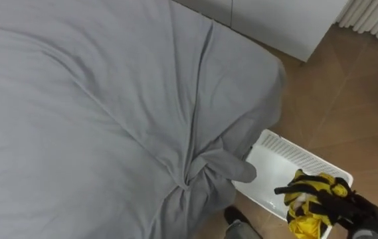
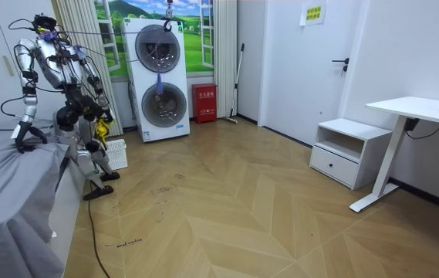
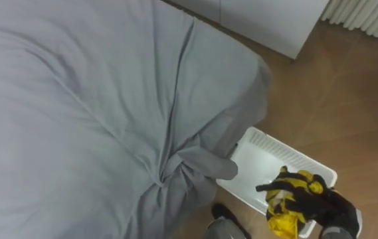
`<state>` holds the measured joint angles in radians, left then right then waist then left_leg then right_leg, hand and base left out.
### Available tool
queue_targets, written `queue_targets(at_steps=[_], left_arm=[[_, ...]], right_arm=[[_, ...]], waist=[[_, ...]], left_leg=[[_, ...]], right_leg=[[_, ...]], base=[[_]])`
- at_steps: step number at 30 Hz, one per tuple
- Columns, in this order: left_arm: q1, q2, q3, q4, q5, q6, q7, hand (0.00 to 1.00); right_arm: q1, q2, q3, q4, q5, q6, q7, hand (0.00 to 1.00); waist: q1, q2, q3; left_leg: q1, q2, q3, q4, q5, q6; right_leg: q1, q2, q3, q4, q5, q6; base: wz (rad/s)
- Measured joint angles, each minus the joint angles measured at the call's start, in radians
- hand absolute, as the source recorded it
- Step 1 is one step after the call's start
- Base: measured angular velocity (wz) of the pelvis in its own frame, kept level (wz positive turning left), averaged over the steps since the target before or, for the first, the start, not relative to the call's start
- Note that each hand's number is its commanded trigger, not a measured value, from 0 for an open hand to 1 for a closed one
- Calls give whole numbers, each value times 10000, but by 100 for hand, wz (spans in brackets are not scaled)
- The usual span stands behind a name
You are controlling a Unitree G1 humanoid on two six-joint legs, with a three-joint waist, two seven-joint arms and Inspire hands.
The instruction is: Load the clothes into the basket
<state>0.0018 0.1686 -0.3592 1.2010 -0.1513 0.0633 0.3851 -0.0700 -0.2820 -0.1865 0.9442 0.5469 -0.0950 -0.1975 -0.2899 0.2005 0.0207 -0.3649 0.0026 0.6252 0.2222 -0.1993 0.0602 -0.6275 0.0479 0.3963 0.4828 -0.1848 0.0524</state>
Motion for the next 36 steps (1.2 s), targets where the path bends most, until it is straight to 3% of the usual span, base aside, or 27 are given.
queue_targets(at_steps=[16, 22, 29, 32, 34, 35, 36], left_arm=[[-104, 31, -167, 35, -152, -145, -41, 0], [-74, 71, -184, 302, -213, -482, -39, 0], [-47, 155, -151, 222, -337, -636, -207, 0], [179, 233, -148, -42, -338, -684, -234, 0], [255, 244, -59, -47, -338, -690, -255, 0], [260, 244, 38, -55, -322, -696, -290, 0], [284, 268, 68, -131, -315, -702, -321, 0]], right_arm=[[148, 22, 81, 340, 93, -32, 374, 0], [148, 20, 112, 314, 146, -69, 494, 0], [174, 37, 142, 337, 149, -113, 492, 0], [186, 42, 252, 523, 152, -140, 589, 0], [242, 70, 263, 755, 153, -135, 733, 0], [395, 79, 259, 765, 155, -135, 813, 0], [558, 79, 249, 769, 154, -131, 895, 0]], waist=[[-48, -163, 96], [-75, -281, 90], [-51, -285, 52], [-2, -370, 22], [-10, -498, 64], [-46, -480, 30], [-43, -527, 46]], left_leg=[[12, -160, -294, 5, 40, 79], [92, -152, -393, 7, 40, 79], [342, -133, -842, -16, 44, 82], [569, -111, -885, -25, 45, 82], [768, -86, -972, -44, 44, 80], [827, -86, -1127, -42, 45, 77], [900, -86, -1263, -42, 45, 77]], right_leg=[[-6, -165, -153, 199, -122, 59], [148, -162, -191, 150, -126, 51], [680, -302, -631, -179, -112, 12], [961, -322, -716, -262, -124, 5], [1253, -338, -832, -390, -132, -17], [1411, -389, -994, -478, -147, -43], [1560, -413, -1087, -539, -151, -48]], base=[[3], [2], [15], [8], [14], [29], [32]])
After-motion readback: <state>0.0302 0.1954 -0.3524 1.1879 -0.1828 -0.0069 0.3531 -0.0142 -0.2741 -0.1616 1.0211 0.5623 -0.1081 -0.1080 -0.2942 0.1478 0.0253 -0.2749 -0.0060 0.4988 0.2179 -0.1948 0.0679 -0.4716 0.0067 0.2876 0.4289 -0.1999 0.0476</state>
